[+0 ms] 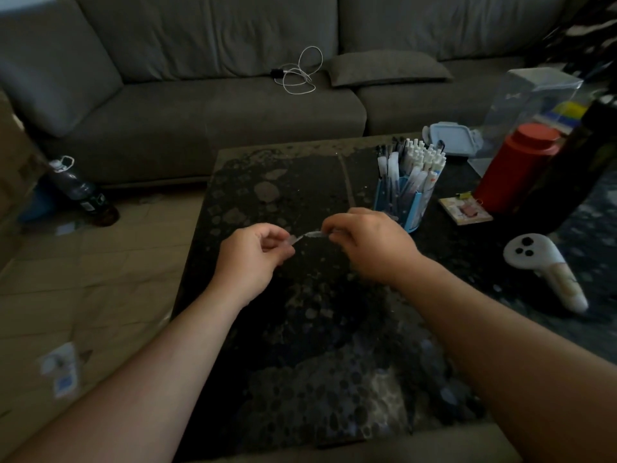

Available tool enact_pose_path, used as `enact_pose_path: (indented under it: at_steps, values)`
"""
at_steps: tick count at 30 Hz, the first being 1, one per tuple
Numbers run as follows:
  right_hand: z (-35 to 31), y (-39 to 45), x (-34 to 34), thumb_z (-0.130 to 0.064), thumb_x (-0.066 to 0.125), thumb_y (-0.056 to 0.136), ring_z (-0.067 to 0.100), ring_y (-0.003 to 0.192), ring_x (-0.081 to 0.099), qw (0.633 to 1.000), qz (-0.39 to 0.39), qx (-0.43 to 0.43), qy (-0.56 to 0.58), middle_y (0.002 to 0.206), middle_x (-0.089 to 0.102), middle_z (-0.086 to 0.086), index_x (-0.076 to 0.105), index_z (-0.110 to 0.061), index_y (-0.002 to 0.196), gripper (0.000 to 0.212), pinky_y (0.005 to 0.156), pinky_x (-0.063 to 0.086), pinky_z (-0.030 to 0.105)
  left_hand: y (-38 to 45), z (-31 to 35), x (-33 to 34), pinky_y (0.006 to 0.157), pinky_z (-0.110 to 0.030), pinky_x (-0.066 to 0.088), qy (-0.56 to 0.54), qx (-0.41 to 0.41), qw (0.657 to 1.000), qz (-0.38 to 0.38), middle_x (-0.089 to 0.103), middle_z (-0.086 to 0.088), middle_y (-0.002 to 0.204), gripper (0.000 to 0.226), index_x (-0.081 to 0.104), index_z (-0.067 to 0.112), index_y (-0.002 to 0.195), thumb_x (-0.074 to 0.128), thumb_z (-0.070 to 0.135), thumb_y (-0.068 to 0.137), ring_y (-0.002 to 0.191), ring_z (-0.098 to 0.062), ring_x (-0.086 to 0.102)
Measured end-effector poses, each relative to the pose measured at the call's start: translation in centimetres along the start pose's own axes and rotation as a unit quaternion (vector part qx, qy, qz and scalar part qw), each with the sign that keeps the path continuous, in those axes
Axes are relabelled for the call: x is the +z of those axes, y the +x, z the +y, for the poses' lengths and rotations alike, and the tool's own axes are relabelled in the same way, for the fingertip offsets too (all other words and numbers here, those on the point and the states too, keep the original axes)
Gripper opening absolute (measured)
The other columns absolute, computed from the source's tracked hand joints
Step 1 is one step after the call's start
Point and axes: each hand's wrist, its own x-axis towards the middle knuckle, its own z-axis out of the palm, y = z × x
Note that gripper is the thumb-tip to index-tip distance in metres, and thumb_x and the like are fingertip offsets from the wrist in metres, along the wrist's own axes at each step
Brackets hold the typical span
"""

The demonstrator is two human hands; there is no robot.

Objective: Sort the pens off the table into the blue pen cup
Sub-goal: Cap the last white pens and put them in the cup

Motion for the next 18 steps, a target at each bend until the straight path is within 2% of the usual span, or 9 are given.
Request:
enact_pose_path:
  at_steps: [3,8,14,18]
  values:
    - [-0.3,-0.2,0.2,-0.034,0.057,0.106,0.012,0.099,0.058,0.999,0.018,-0.02,-0.022,0.104,0.056,-0.013,0.068,-0.042,0.12,0.019,0.081,0.054,0.037,-0.2,0.0,0.1,0.072,-0.01,0.048,0.037,0.018,0.999,-0.005,0.074,0.017,0.091,0.016,0.078,0.034,0.099,0.083,0.021,0.091,0.083,0.005,0.068]
    - [-0.8,-0.3,0.4,-0.036,0.058,0.106,0.01,0.094,0.056,0.999,0.011,-0.027,-0.046,0.103,0.054,-0.015,0.068,-0.043,0.125,0.022,0.082,0.056,0.04,-0.3,0.0,0.1,0.081,-0.017,0.05,0.066,0.047,0.997,-0.01,0.073,0.019,0.092,0.019,0.076,0.041,0.094,0.082,0.023,0.092,0.088,0.002,0.066]
    - [-1.3,-0.3,0.7,-0.036,0.059,0.106,0.01,0.094,0.056,0.998,0.01,-0.044,-0.045,0.104,0.054,-0.014,0.069,-0.04,0.127,0.024,0.08,0.053,0.035,-0.6,0.3,0.3,0.08,-0.016,0.045,0.082,0.061,0.995,-0.004,0.071,0.02,0.096,0.014,0.079,0.034,0.106,0.078,0.024,0.096,0.091,0.003,0.063]
    - [-1.5,-0.4,0.9,-0.035,0.064,0.103,0.008,0.088,0.057,0.996,0.049,-0.057,-0.042,0.099,0.06,-0.013,0.074,-0.033,0.116,0.016,0.079,0.055,0.034,-0.6,0.5,0.4,0.075,-0.009,0.041,0.081,0.071,0.994,0.014,0.071,0.021,0.093,0.013,0.08,0.033,0.106,0.077,0.025,0.096,0.086,0.008,0.062]
